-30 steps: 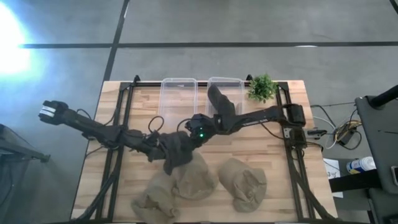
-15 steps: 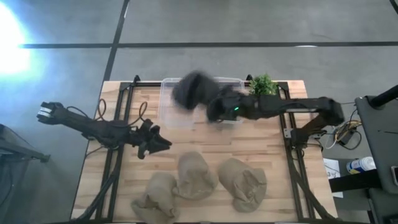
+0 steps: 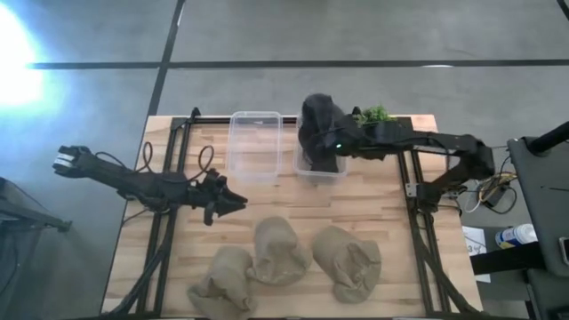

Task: Pick & Place hat
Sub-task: Put the black cap into the right transparent bin

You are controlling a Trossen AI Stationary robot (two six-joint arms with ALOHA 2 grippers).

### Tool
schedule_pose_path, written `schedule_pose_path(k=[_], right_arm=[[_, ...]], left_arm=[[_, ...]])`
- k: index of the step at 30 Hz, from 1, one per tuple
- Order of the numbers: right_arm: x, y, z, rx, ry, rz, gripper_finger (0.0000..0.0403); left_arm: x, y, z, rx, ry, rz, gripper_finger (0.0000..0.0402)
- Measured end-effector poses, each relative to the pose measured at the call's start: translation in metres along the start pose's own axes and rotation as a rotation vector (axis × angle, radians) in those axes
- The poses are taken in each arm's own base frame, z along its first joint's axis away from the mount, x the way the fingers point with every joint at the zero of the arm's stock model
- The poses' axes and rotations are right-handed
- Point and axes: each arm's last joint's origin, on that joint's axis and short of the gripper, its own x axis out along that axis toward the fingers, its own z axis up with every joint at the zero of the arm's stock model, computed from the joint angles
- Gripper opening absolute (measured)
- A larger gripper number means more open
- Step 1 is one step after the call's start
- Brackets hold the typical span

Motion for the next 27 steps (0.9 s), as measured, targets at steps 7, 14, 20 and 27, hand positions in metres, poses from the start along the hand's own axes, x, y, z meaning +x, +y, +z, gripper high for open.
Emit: schedule_pose_path(k=[7,14,20,27], right_arm=[[0.043,0.016,-0.018,-0.050,0.324,-0.016,0.0013],[0.067,0.028,-0.013,-0.020,0.506,0.048,0.0013],[0.069,0.027,-0.002,-0.016,0.552,0.102,0.0038],[0.051,0.009,-0.001,-0.017,0.775,0.069,0.0098]], left_arm=[[0.001,0.003,-0.003,-0.017,0.025,0.028,0.0126],[0.001,0.003,-0.002,-0.020,0.013,0.039,0.0126],[0.001,0.003,-0.002,-0.021,0.013,0.040,0.0126],[0.001,0.003,-0.003,-0.040,0.013,0.040,0.0126]])
